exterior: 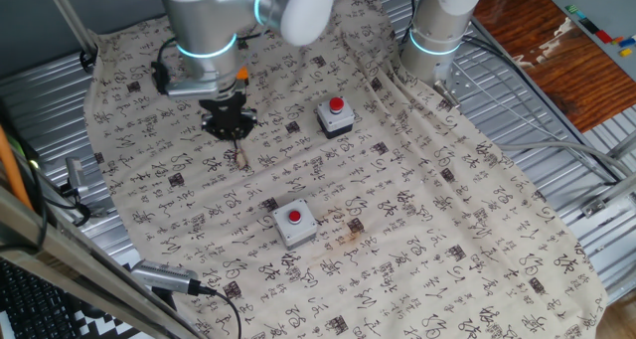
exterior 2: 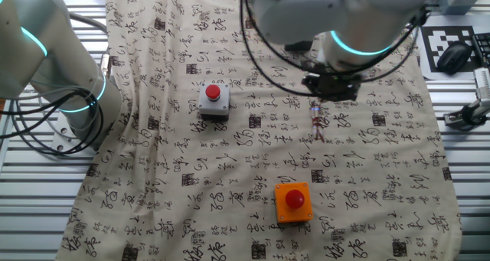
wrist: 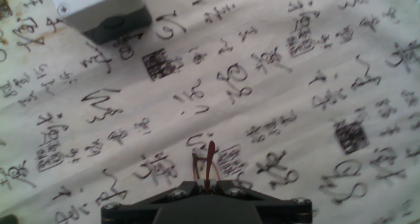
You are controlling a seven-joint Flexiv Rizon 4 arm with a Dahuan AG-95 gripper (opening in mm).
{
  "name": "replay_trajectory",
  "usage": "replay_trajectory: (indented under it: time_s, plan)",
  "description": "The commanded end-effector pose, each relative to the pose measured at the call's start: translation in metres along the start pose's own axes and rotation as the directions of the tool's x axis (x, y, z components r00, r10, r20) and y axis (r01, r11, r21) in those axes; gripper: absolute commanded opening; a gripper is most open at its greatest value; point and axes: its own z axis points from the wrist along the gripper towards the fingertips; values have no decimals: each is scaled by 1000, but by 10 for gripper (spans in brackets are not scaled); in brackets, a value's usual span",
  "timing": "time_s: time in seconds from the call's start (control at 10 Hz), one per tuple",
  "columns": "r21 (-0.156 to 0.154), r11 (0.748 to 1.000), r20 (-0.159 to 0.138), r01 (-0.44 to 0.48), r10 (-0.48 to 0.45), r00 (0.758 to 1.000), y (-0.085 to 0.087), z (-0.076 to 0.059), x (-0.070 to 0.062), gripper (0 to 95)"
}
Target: Unfold the leg of the glasses (with one hand)
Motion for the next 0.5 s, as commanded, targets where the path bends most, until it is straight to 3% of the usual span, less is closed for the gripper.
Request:
replay_trajectory:
  time_s: [0.1,0.5]
  plan:
    - [-3,1000,10,0,0,1000,-1,-4,-3,0]
    - [-8,1000,30,1,-1,1000,5,-17,-1,0]
